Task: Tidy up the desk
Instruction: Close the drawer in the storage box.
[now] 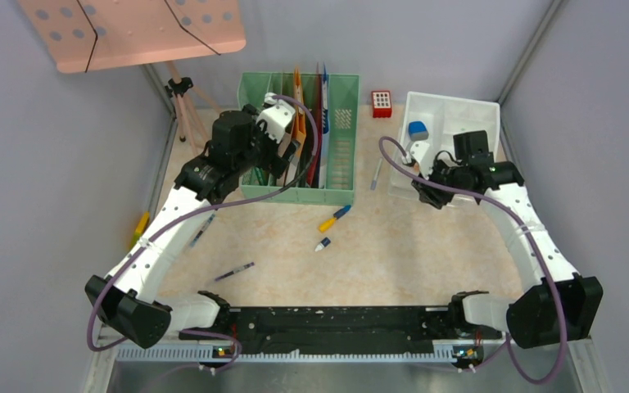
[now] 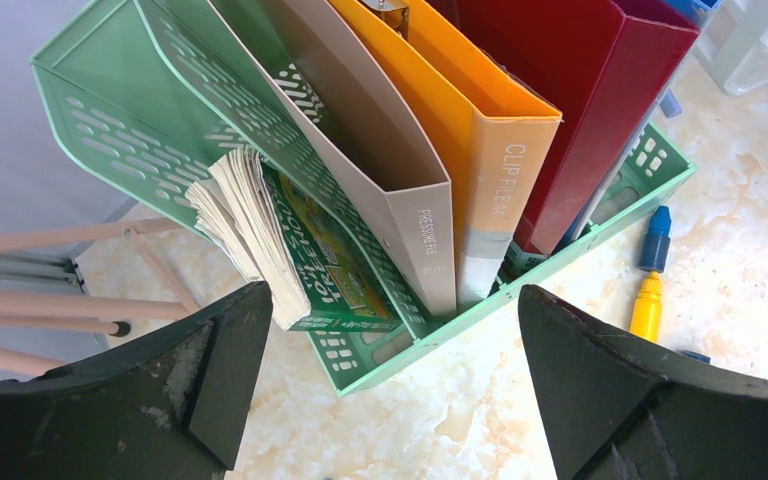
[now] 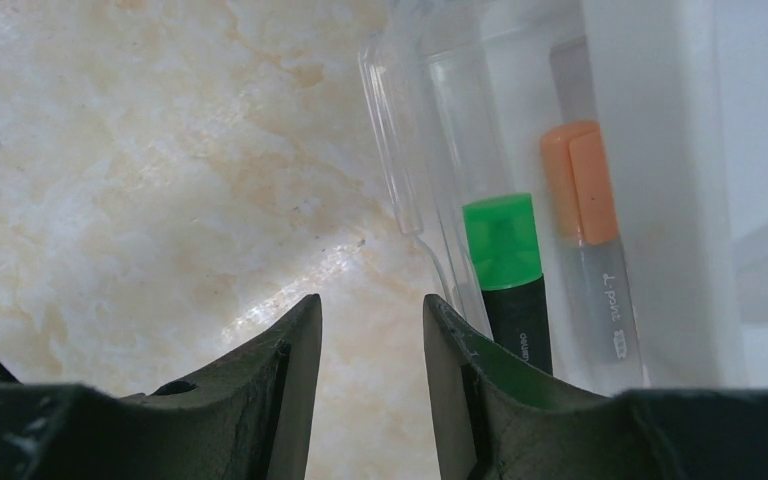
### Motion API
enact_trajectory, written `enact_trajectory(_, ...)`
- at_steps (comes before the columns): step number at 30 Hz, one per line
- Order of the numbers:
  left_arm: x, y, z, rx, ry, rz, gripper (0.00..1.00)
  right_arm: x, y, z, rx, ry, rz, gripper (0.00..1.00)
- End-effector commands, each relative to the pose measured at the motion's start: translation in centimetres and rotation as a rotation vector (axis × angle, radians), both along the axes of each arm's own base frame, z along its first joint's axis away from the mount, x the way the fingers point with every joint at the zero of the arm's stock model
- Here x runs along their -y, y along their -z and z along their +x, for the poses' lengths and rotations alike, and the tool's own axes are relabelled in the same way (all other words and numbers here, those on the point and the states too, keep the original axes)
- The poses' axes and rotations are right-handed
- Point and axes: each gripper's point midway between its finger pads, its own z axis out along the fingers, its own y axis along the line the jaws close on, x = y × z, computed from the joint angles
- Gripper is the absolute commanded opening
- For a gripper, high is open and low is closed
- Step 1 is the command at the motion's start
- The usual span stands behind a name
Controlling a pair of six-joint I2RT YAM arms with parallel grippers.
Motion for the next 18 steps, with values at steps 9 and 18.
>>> enact_trajectory(9,-0.1,-3.1,0.0,0.086,0.002,-0.047,0.99,1.4,-1.9,3.9,0.158,0.062,-0.09,0.41)
enact_trajectory(18,-0.1,-3.1,0.1,0.089,-0.003,-0.046,0.99,2.3,-1.7,5.1,0.222,0.07,-0.149,0.41)
